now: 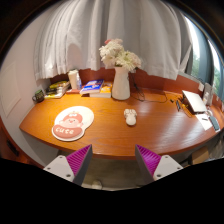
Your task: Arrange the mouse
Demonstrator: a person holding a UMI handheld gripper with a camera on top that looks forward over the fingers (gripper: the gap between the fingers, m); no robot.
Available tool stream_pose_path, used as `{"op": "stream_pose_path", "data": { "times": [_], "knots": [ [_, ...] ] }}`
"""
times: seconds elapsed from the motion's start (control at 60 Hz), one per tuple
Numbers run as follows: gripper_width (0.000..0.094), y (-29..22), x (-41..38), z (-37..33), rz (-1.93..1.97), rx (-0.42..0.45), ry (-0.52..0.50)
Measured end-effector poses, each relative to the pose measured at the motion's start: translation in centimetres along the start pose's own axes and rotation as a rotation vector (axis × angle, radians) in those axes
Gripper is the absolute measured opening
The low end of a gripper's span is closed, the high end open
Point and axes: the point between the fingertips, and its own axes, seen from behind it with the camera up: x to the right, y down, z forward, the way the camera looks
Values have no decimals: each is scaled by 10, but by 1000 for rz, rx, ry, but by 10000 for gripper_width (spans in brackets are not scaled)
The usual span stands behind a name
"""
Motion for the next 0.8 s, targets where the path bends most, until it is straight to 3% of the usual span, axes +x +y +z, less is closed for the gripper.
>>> {"op": "stream_pose_path", "data": {
  "times": [0.25,0.6,0.7,0.8],
  "knots": [
    [858,20,47,91,9,-77,87],
    [839,-47,83,218,76,-62,140],
    [816,-62,91,243,61,-59,159],
    [727,-70,92,260,69,-71,155]
  ]
}}
